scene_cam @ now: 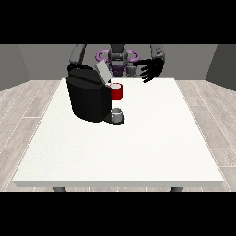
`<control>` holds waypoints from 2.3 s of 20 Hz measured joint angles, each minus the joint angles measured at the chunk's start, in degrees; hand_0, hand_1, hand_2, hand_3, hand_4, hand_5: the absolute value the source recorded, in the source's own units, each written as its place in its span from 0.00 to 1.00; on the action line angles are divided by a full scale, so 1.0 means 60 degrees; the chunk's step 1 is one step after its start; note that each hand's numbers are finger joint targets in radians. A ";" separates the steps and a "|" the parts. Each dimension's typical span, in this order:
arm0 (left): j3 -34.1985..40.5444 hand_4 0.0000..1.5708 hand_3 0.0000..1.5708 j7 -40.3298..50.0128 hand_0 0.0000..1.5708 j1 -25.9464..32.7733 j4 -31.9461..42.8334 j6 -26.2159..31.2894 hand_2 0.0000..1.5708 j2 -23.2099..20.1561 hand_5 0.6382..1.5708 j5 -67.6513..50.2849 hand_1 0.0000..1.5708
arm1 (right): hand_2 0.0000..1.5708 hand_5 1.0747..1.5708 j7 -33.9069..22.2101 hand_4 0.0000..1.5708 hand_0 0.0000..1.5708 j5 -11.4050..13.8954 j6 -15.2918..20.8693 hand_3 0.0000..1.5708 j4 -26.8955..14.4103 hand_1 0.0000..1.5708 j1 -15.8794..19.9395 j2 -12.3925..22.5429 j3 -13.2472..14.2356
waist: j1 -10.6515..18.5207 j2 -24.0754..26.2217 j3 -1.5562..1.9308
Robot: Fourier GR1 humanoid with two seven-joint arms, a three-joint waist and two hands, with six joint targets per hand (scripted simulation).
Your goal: Insert the coffee pod into the coffee machine and close the lid
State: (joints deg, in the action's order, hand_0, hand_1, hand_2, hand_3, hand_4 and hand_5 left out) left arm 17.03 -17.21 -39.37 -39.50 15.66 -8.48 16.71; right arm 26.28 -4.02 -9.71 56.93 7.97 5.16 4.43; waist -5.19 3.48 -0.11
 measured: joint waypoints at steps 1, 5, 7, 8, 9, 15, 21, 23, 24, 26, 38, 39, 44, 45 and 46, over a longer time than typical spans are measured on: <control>0.0065 0.17 0.00 -0.0160 0.00 0.0398 0.0060 0.0038 0.00 0.0071 1.00 -0.0097 0.00 | 0.00 1.00 -0.0086 0.00 0.00 0.0147 0.0064 0.00 0.0208 0.00 -0.0213 -0.0132 -0.0230 | -0.0005 0.0320 -0.0002; 0.0134 0.19 0.00 -0.0724 0.00 0.1870 0.0219 0.0372 0.00 0.0291 1.00 -0.0347 0.00 | 0.00 1.00 -0.0667 0.13 0.00 0.0592 0.0509 0.00 0.1094 0.00 -0.0638 -0.0486 -0.0950 | 0.0114 0.1521 -0.0001; 0.0224 0.18 0.00 -0.0933 0.00 0.2457 0.0311 0.0389 0.00 0.0207 1.00 -0.0411 0.00 | 0.00 1.00 -0.1032 0.17 0.00 0.0658 0.0589 0.00 0.1755 0.00 -0.0773 -0.0630 -0.1454 | -0.0036 0.1916 0.0000; 0.0268 0.16 0.00 -0.0997 0.00 0.2730 0.0337 0.0399 0.00 0.0185 1.00 -0.0454 0.00 | 0.00 1.00 -0.1232 0.15 0.00 0.0707 0.0640 0.00 0.2067 0.00 -0.0815 -0.0678 -0.1611 | -0.0063 0.2135 0.0001; 0.0314 0.15 0.00 -0.1072 0.00 0.3042 0.0377 0.0518 0.00 0.0137 1.00 -0.0522 0.00 | 0.00 1.00 -0.1405 0.13 0.00 0.0746 0.0663 0.00 0.2359 0.00 -0.0902 -0.0716 -0.1777 | -0.0065 0.2354 0.0002; 0.0159 0.20 0.00 -0.1098 0.00 0.4122 0.0044 0.0887 0.00 0.0299 1.00 -0.0715 0.00 | 0.00 1.00 -0.2331 0.21 0.00 0.1129 0.1387 0.00 0.4094 0.00 -0.1005 -0.0762 -0.2433 | 0.0290 0.2986 0.0013; -0.0125 0.14 0.00 -0.1104 0.00 0.4499 -0.1139 0.1317 0.00 0.0364 1.00 -0.1114 0.00 | 0.00 1.00 -0.2848 0.22 0.00 0.1705 0.2189 0.00 0.5223 0.00 -0.0861 -0.0788 -0.2667 | 0.0900 0.2066 0.0017; -0.0256 0.08 0.00 -0.1234 0.00 0.4510 -0.1471 0.1416 0.00 0.0412 1.00 -0.1185 0.00 | 0.00 1.00 -0.3096 0.18 0.00 0.1728 0.2406 0.00 0.5249 0.00 -0.0425 -0.0800 -0.2604 | 0.1116 0.1613 0.0019; -0.0308 0.08 0.00 -0.1250 0.00 0.4502 -0.1636 0.1492 0.00 0.0434 1.00 -0.1244 0.00 | 0.00 1.00 -0.3220 0.19 0.00 0.1785 0.2501 0.00 0.5198 0.00 -0.0123 -0.0785 -0.2459 | 0.1256 0.1406 0.0019; -0.0408 0.11 0.00 -0.1398 0.00 0.4515 -0.1943 0.1374 0.00 0.0516 1.00 -0.1308 0.00 | 0.00 1.00 -0.3292 0.18 0.00 0.1892 0.2704 0.00 0.5218 0.00 0.0278 -0.0815 -0.2424 | 0.1304 0.0972 0.0020; -0.0984 0.20 0.00 -0.1428 0.00 0.4988 -0.3675 0.1533 0.00 0.0593 1.00 -0.1820 0.00 | 0.00 1.00 -0.3205 0.25 0.00 0.2355 0.3257 0.00 0.3833 0.00 0.2126 -0.0611 -0.1383 | 0.1884 -0.0357 0.0021; -0.1090 0.23 0.00 -0.1428 0.00 0.5124 -0.3846 0.1440 0.00 0.0667 1.00 -0.1782 0.00 | 0.00 1.00 -0.3244 0.26 0.00 0.2345 0.3257 0.00 0.3689 0.00 0.2269 -0.0594 -0.1278 | 0.1909 -0.0365 0.0021; -0.1227 0.24 0.00 -0.1268 0.00 0.5344 -0.4520 0.1555 0.00 0.0546 1.00 -0.1936 0.00 | 0.00 1.00 -0.2966 0.25 0.00 0.2334 0.3463 0.00 0.2702 0.00 0.2913 -0.0395 -0.0640 | 0.2150 -0.0711 0.0021; -0.1256 0.24 0.00 -0.1337 0.00 0.5471 -0.4605 0.1626 0.00 0.0500 1.00 -0.1950 0.00 | 0.00 1.00 -0.2993 0.26 0.00 0.2301 0.3475 0.00 0.2555 0.00 0.3098 -0.0293 -0.0477 | 0.2217 -0.0757 0.0021; -0.1270 0.22 0.00 -0.1455 0.00 0.5548 -0.4636 0.1573 0.00 0.0497 1.00 -0.1930 0.00 | 0.00 1.00 -0.2862 0.27 0.00 0.2239 0.3449 0.00 0.2395 0.00 0.3170 -0.0271 -0.0384 | 0.2197 -0.0838 0.0020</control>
State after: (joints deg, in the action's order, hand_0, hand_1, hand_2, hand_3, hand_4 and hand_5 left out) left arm 9.41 -25.94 -6.08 -67.32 25.10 -5.50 5.13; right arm 9.11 9.41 10.99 71.30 26.99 3.53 2.12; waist 7.99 -1.55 0.01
